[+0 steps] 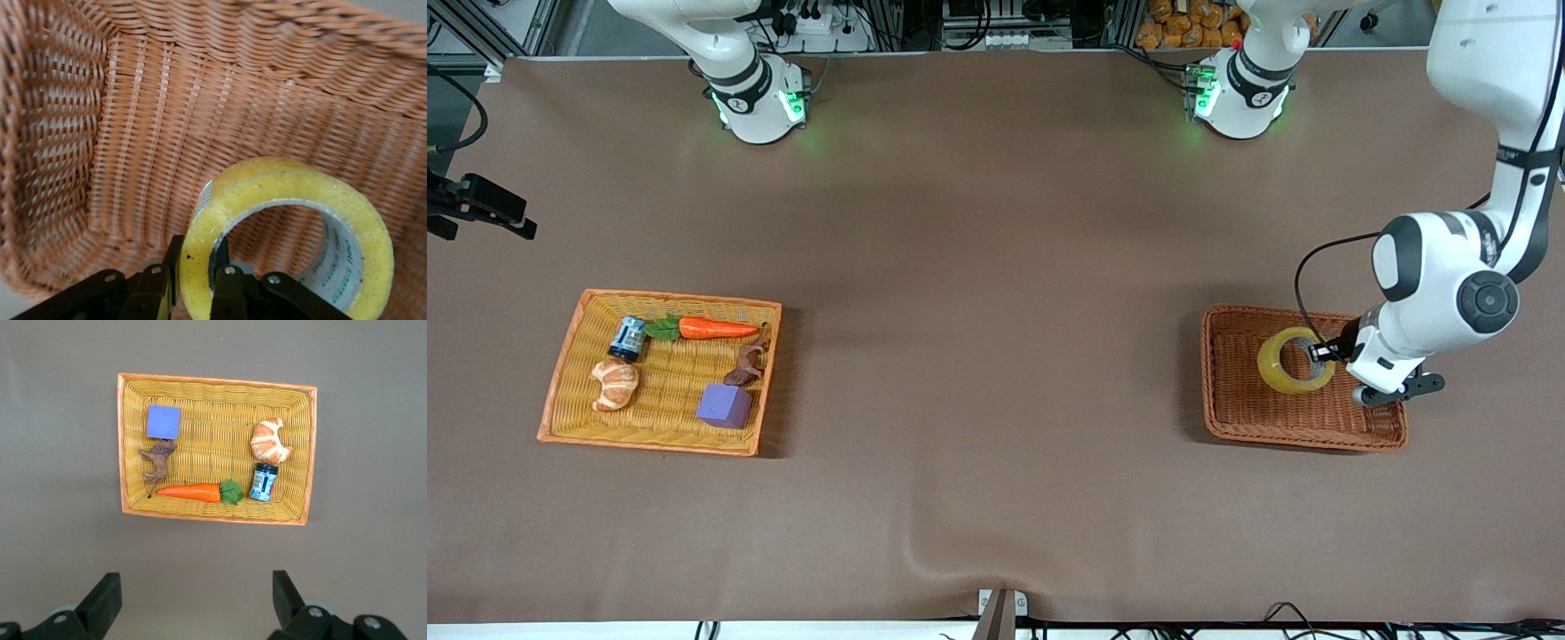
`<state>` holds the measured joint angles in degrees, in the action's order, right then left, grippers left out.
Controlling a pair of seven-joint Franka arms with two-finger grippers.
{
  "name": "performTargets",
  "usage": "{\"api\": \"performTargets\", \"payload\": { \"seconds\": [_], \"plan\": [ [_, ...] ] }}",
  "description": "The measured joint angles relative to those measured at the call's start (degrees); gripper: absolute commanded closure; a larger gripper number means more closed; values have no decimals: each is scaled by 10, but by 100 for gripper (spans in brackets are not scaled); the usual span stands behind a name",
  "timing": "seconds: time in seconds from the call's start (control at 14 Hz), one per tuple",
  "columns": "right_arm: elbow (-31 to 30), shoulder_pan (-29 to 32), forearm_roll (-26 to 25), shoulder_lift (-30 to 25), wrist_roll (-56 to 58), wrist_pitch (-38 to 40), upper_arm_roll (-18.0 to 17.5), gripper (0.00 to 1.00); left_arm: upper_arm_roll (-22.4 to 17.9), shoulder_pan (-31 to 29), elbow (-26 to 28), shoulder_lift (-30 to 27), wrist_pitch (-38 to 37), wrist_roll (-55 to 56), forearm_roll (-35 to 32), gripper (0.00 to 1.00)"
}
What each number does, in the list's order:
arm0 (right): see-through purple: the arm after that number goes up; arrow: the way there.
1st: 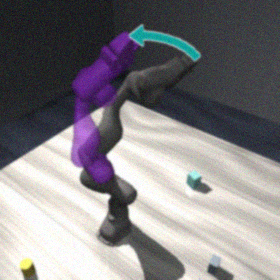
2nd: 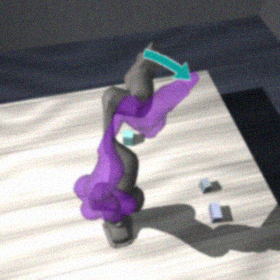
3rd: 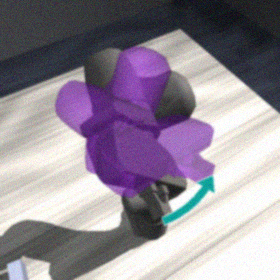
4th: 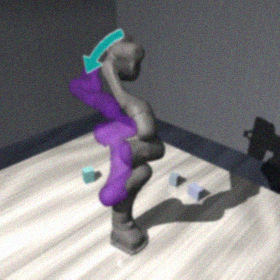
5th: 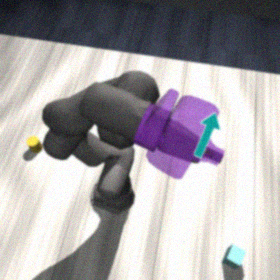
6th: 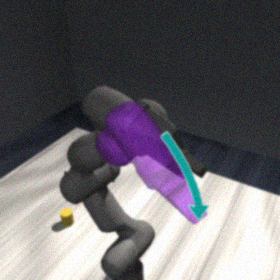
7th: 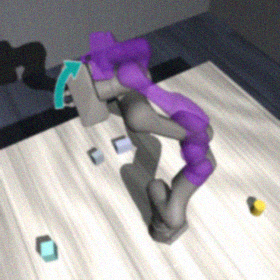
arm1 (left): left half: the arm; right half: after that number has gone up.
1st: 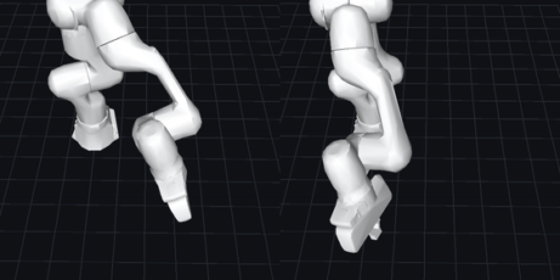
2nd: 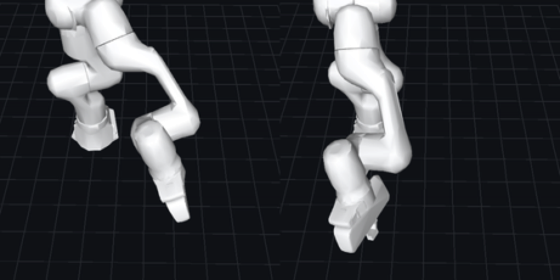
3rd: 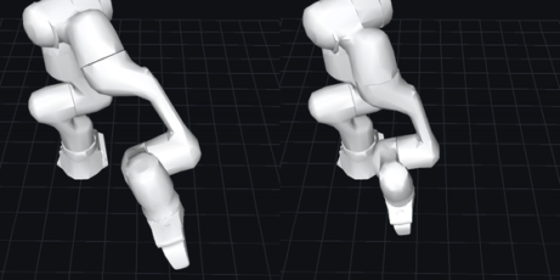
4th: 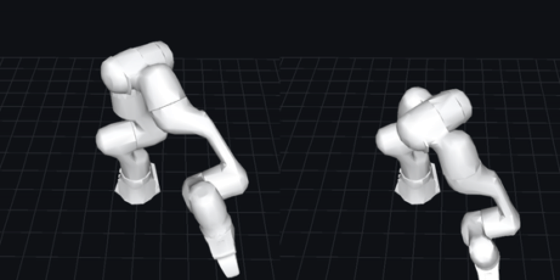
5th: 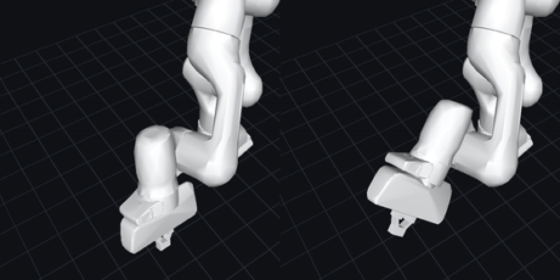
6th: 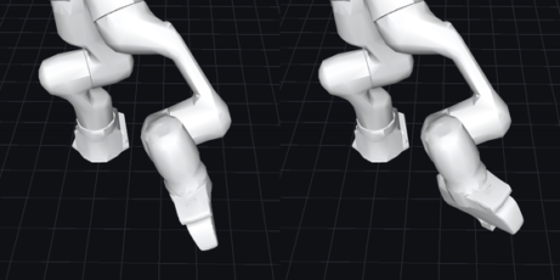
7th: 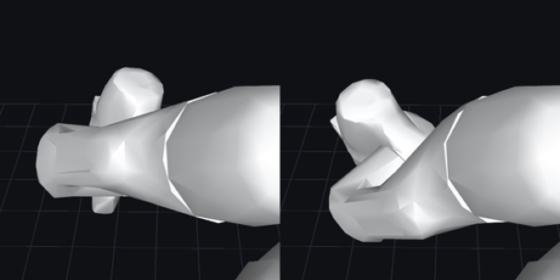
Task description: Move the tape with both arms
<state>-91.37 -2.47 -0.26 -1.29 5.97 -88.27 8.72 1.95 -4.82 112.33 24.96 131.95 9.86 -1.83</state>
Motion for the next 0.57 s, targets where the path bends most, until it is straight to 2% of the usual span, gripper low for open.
{"api": "performTargets", "payload": {
  "seconds": [0.07, 0.21, 0.36, 0.57],
  "plan": [
    [0, 0, 0, 1, 0, 0, 0, 0, 2, 2, -3, 6, 8, 0, 0, 0],
    [0, 0, 0, 3, 2, 0, 0, 0, 8, 5, -20, 0, 8, 0, 0, 0],
    [0, 0, 0, 3, 2, -1, 0, 0, 18, 8, -45, -36, -19, 2, 0, 0],
    [0, 0, 0, 3, 2, -3, -1, 0, 37, 9, -113, -121, -156, 2, 0, 0]
  ]
}}
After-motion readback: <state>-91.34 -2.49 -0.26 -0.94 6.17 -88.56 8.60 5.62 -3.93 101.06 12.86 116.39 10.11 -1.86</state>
